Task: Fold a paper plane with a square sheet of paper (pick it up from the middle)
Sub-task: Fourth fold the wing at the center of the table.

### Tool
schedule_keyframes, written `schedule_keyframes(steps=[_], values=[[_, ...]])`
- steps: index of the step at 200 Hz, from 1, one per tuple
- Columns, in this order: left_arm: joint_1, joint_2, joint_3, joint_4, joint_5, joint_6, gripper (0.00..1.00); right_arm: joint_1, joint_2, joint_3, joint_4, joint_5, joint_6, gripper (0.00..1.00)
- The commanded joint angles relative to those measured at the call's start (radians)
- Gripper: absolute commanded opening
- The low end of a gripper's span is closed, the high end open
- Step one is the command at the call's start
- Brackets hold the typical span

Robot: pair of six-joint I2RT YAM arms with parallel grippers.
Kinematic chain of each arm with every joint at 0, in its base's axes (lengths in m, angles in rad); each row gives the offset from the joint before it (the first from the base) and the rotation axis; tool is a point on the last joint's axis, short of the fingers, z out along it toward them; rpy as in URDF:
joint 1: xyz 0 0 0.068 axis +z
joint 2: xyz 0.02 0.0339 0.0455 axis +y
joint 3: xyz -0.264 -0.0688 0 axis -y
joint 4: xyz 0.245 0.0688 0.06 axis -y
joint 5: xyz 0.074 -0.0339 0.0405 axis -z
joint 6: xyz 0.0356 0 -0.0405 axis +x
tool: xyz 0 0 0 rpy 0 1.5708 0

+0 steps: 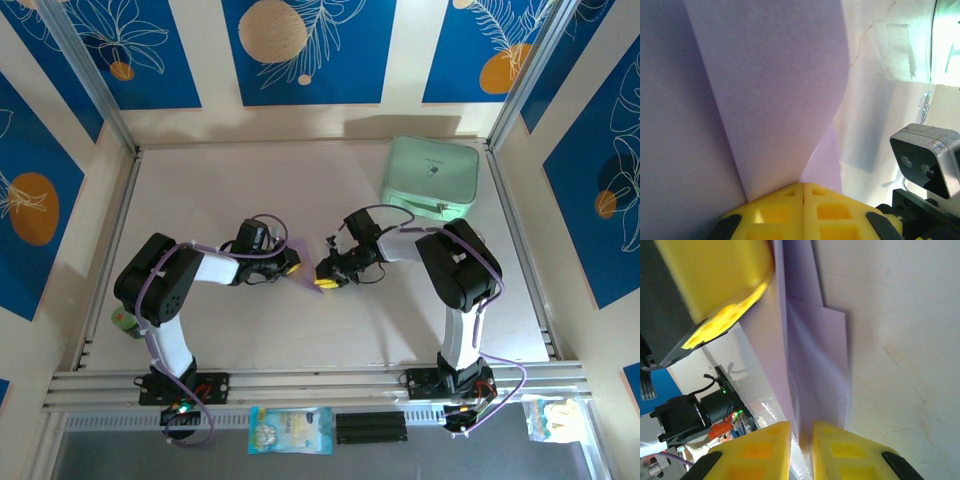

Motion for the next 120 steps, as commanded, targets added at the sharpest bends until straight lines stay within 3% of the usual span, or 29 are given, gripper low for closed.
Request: schedule_keyframes(steps=[1, 88, 120], values=[[0.010, 0.020, -0.007, -0.005, 0.007, 0.005, 0.09, 0.005, 0.029, -0.013, -0.037, 0.012, -0.020, 0.18], [0.010, 0.015, -0.001, -0.016, 0.010, 0.006, 0.10, 0.014, 0.068, 0.005, -0.081, 0.056, -0.033, 0.13], [0.011, 0.016, 0.003, -0.022, 0.013, 0.007, 0.11, 0.010, -0.018, -0.005, -0.095, 0.086, -0.032, 0.20]])
